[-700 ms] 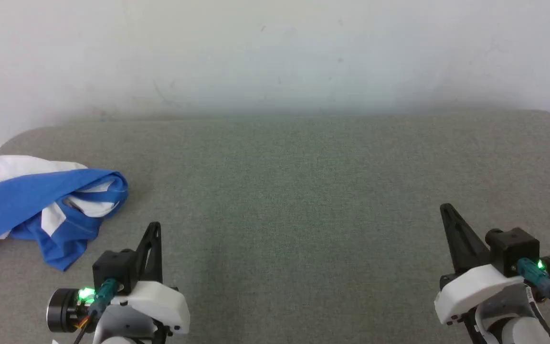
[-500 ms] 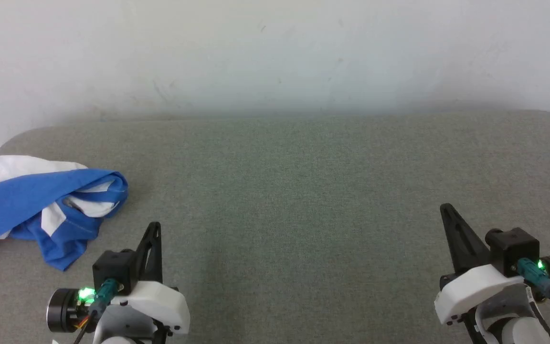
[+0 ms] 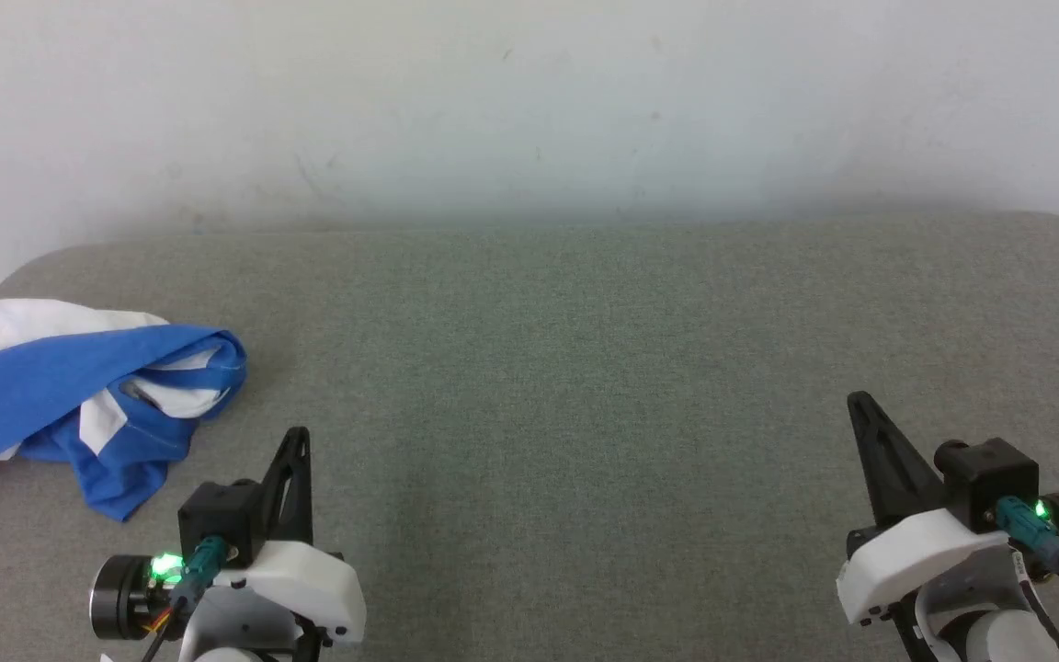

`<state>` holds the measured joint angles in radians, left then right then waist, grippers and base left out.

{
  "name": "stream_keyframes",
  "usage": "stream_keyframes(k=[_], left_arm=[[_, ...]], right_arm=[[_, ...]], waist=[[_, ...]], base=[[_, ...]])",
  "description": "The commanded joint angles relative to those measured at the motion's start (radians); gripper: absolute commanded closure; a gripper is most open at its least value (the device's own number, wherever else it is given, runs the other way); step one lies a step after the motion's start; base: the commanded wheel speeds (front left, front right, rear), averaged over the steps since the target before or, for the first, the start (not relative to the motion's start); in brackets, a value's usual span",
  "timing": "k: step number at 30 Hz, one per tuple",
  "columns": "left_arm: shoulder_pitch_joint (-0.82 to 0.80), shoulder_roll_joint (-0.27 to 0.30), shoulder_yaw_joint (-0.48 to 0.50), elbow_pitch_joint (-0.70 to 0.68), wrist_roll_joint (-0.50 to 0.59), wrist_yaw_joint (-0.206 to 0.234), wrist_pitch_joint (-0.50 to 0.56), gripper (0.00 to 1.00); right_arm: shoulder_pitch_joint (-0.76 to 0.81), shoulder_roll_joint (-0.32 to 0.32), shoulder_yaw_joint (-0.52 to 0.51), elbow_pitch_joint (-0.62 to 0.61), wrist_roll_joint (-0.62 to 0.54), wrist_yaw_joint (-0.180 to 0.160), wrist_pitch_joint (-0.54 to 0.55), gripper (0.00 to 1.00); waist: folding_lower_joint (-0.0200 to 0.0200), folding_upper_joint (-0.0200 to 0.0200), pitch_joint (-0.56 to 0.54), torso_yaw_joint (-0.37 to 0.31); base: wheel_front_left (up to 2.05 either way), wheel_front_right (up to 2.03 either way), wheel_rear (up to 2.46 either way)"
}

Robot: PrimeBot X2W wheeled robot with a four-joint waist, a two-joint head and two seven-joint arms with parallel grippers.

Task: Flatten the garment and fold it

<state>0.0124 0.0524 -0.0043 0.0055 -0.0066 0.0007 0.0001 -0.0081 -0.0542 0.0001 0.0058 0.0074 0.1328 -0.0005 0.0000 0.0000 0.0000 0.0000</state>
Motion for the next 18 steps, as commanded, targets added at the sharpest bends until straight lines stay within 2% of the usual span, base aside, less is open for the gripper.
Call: stream_keyframes(k=[1,18], left_arm=[[-0.012,-0.002,0.004,-0.005,0.007,-0.001,0.000,1.00],[-0.012,-0.002,0.004,-0.005,0.007,-0.001,0.000,1.00]], right_arm=[[0.008,0.004,0.000,-0.006,-0.007,-0.002,0.000,1.00],[0.008,0.004,0.000,-0.006,-0.007,-0.002,0.000,1.00]], waist=[[0.0000,0.0000,0.000,0.000],[0.0000,0.0000,0.000,0.000]], base=[[0.00,0.00,0.00],[0.00,0.00,0.00]])
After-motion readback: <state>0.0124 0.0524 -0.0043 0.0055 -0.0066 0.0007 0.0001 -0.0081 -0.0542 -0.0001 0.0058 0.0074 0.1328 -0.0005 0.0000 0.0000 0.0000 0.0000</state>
